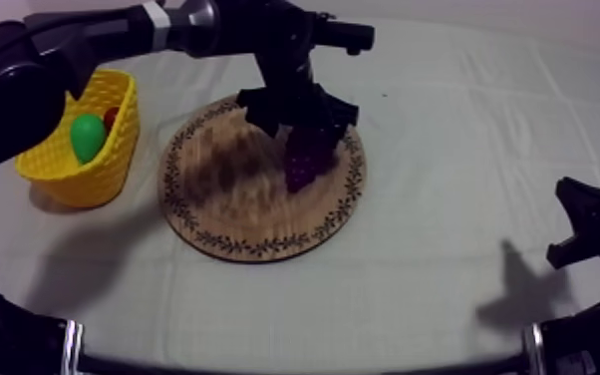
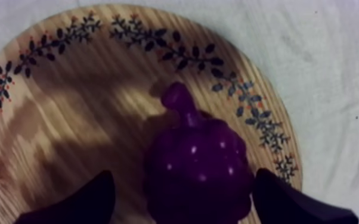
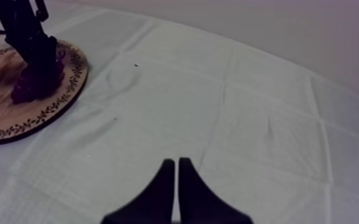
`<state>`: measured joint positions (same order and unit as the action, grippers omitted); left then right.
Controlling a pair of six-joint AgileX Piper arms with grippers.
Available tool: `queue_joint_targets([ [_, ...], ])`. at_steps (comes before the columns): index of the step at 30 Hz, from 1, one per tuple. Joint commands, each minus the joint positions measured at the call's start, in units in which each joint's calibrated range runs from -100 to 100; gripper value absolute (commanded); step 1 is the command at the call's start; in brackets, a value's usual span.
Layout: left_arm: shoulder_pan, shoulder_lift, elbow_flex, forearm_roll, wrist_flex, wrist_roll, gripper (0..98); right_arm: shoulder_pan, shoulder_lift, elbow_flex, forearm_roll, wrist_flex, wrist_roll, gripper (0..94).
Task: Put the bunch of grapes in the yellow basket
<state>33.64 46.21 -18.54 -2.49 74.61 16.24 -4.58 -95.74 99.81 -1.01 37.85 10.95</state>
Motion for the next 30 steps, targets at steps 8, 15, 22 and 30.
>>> queue_joint_targets([
  [8,-0.36,2.33,-3.13,0.79,2.60,-1.19,70.0,-0.02,-0.01,-0.03,0.01,-0.03,0.02,0.4],
  [15,-0.42,3.52,-4.57,1.15,3.91,-2.14,56.5,-0.02,-0.01,-0.03,0.01,-0.03,0.02,0.4],
  [22,-0.32,5.04,-5.54,1.19,5.96,-3.48,47.4,-0.02,-0.01,-0.03,0.01,-0.03,0.02,0.4],
  [30,-0.14,5.49,-6.00,0.68,6.58,-3.30,37.6,-0.02,-0.01,-0.03,0.01,-0.03,0.02,0.4],
])
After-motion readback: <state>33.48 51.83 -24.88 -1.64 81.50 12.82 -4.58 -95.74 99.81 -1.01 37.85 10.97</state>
